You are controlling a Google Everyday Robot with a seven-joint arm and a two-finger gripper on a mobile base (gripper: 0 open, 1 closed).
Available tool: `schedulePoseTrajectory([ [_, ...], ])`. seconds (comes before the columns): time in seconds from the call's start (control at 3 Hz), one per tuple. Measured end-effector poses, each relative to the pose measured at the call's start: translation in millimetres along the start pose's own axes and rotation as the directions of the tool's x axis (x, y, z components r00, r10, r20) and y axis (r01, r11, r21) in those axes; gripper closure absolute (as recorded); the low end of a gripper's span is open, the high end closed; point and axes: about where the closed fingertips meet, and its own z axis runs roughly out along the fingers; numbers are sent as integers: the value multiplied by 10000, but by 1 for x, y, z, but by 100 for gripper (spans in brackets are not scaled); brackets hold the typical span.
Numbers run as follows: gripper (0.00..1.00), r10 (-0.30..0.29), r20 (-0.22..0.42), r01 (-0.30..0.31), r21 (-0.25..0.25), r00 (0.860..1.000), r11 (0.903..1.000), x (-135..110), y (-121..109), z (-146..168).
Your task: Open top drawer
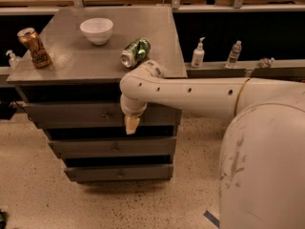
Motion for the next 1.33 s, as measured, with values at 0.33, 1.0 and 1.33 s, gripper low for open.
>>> schedulePoseTrajectory([
  [0.33,27,-90,26,90,-268,10000,9996,3,15,-6],
  [1.0,31,-288,890,364,-844,9956,9958,-10,79,-47],
  [1.33,33,-156,1632,381,-1358,9865,9900,-25,120,-64],
])
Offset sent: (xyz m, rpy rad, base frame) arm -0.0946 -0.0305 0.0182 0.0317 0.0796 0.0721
